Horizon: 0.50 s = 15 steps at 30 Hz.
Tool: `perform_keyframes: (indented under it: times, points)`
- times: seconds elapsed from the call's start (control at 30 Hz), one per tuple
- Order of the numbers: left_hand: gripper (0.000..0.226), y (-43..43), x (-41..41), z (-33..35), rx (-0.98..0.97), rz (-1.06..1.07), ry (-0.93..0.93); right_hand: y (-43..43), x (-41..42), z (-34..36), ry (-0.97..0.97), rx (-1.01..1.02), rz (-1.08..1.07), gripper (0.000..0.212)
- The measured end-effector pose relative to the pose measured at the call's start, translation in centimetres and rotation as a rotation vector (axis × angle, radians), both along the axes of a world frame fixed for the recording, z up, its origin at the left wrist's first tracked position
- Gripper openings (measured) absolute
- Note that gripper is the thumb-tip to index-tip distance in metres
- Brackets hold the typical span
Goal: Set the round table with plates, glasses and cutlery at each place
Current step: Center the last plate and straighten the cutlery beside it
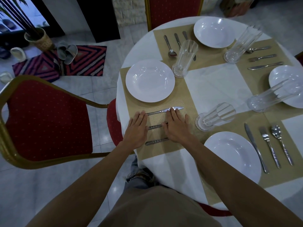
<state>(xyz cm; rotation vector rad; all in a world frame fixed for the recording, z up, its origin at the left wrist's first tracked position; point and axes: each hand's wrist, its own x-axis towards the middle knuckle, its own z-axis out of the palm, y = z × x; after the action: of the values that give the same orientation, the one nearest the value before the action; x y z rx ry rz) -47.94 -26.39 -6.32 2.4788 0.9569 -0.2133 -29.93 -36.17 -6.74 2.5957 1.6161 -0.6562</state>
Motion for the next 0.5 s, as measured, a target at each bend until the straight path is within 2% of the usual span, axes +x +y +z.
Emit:
perform_keyframes:
  times: [0.4,0.5]
  points:
    - [0.058,-0.01,-0.01,-0.06,-0.052,0.078,-0.133,0.20,-0.40,0.90,-0.005,0.009,-0.005,0.066]
    - [0.059,-0.04,-0.01,0.17,-0.114,0.164,-0.197,0.16,-0.46,0.94,-0.004,0.016,-0.005,0.066]
